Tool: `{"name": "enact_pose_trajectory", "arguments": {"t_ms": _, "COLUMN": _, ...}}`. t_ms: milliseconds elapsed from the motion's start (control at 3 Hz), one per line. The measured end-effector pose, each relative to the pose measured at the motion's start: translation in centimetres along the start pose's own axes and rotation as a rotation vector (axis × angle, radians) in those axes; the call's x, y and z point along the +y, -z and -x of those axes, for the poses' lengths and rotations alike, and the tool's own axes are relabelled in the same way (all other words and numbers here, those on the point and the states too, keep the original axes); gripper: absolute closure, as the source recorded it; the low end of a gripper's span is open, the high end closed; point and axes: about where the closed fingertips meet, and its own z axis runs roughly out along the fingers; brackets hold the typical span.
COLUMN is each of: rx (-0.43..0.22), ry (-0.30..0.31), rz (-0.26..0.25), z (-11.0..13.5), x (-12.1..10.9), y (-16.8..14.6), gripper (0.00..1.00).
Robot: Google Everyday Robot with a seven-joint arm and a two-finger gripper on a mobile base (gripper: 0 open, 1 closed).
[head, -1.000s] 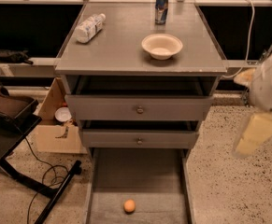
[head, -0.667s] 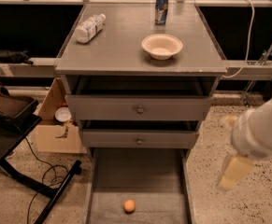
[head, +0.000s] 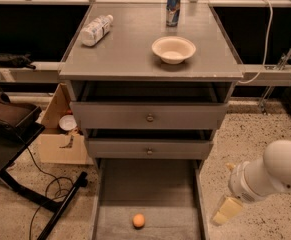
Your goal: Pick orange from bottom drawer and place on counter
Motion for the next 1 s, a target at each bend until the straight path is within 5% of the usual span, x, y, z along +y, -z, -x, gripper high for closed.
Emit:
{"name": "enact_pose_trajectory", "arguments": {"t_ms": 333, "rx": -0.090, "ry": -0.131, "rz": 0.052, "z": -2.7, "x": 0.5, "y": -5.7, "gripper": 0.00}}
{"name": "enact_pose_trajectory", "arguments": {"t_ms": 1000, "rx": -0.144, "ry": -0.173, "rz": 0.168, "z": -3.9, "x": 0.8, "y": -8.6, "gripper": 0.00}}
